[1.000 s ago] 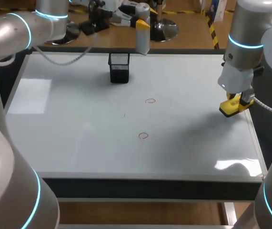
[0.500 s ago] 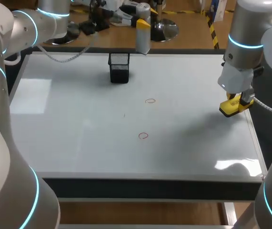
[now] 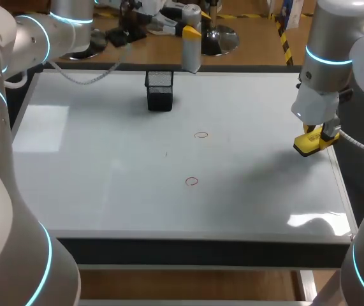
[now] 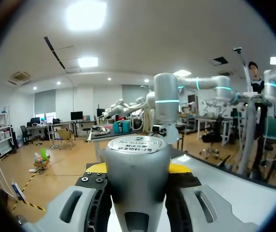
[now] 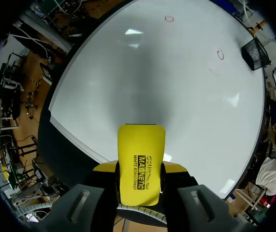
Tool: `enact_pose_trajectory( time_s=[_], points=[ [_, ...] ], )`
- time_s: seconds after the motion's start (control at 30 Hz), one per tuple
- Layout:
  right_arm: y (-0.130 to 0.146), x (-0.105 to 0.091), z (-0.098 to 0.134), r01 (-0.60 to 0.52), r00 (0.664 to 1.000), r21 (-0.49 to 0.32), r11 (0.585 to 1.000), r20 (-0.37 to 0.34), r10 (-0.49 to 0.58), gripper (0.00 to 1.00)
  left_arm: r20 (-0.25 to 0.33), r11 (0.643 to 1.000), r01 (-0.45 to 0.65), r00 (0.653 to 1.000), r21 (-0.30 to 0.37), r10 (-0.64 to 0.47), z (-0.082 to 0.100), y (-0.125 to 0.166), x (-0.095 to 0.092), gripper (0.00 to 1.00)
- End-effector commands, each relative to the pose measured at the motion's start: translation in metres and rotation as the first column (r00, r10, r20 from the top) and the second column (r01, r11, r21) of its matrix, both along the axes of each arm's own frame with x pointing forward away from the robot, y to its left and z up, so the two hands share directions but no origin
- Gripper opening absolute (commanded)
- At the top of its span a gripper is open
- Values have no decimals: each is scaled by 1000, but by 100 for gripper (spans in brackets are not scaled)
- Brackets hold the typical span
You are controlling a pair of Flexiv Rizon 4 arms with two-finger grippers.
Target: Pick up the inspection probe, press it on each red-marked spot on the whiteboard one by one, put down the probe, pick up the eraser, and wipe off all the red marks.
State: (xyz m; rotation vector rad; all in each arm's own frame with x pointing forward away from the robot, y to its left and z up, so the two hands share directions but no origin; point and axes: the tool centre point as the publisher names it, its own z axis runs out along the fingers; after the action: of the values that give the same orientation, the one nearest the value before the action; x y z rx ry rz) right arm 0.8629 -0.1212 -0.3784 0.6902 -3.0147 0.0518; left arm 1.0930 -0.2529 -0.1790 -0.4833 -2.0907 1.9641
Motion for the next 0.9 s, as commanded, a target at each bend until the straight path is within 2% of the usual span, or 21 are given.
enact_pose_trajectory(
  time_s=[0.03, 0.17, 0.27, 0.5, 0.63, 0.9],
  points=[
    [4, 6, 1, -22, 1000, -2, 1000, 6, 22, 0, -21, 948, 318, 948, 17, -318, -2, 0, 8, 0],
    [20, 15, 4, -92, 996, -50, 995, 0, 92, 0, -21, 948, 318, 948, 17, -318, -2, 0, 8, 0],
    [42, 21, 5, -178, 984, -98, 979, -8, 179, 0, -21, 948, 318, 948, 17, -318, -2, 0, 8, 0],
    [95, 30, 0, -328, 944, -103, 939, -11, 328, 0, -21, 948, 318, 948, 17, -318, -2, 0, 8, 0],
    [125, 33, -4, -412, 911, -91, 907, -6, 413, 0, -21, 948, 318, 948, 17, -318, -2, 0, 8, 0],
    [184, 40, -9, -584, 810, -91, 806, 1, 587, 0, -21, 948, 318, 948, 17, -318, -2, 0, 8, 0]
  ],
)
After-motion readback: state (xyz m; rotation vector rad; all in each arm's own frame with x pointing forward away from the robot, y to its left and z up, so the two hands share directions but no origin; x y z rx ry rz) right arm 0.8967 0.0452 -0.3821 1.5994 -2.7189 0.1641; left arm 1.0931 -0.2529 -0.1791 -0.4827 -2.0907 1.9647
